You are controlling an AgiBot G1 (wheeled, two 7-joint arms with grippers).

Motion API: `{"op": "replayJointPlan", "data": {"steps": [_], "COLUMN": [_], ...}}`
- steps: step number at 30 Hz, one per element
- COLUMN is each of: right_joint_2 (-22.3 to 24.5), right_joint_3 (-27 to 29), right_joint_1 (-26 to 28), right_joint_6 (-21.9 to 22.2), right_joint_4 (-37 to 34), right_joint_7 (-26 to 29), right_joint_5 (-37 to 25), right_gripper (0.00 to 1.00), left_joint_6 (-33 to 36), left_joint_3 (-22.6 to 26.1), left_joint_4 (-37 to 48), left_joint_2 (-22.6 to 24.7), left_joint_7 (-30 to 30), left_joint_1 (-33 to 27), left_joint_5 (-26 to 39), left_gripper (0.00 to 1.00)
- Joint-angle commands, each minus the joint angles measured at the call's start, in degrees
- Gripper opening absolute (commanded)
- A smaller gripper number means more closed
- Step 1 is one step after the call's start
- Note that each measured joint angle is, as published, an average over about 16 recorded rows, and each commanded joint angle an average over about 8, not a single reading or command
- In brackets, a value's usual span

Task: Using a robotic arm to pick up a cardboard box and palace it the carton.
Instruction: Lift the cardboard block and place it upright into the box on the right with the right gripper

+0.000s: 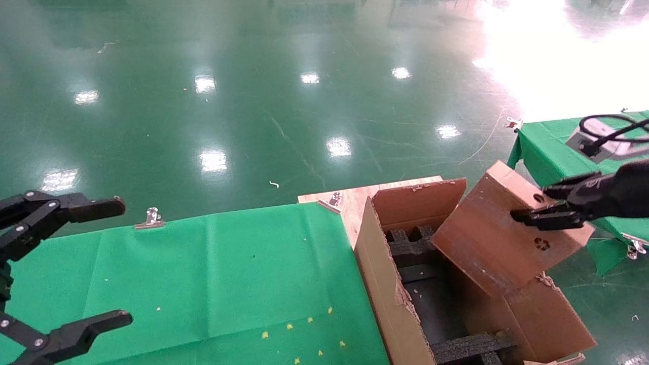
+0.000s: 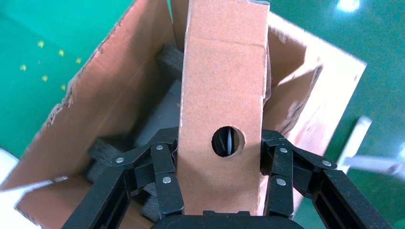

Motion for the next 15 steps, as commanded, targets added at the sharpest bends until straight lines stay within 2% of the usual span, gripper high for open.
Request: {"op": "replayJointPlan", "data": {"steps": [1,8,15], "right_joint_2": [2.0,7.5,9.0], "right_joint_3": [-0.1,-1.8,-2.1], "right_joint_1": [-1.2,-2.0,-1.8], "right_joint_6": [2.7,9.6,11.7], "right_joint_4": [2.6,11.8,14.5], "right_joint_7": [4.1,15.1,17.0], "right_joint_5": [0.9,-2.4,-3.6], "right_gripper": [0.0,0.0,0.0], "left_joint_6": [0.0,0.0,0.0], "left_joint_3": [0.0,0.0,0.0], "left_joint_4": [0.0,0.0,0.0], "left_joint_2": [0.0,0.0,0.0], "left_joint_7": [0.0,0.0,0.0], "left_joint_1": [0.0,0.0,0.0], "left_joint_5": [0.0,0.0,0.0], "left_gripper": [1.0,1.0,1.0]}}
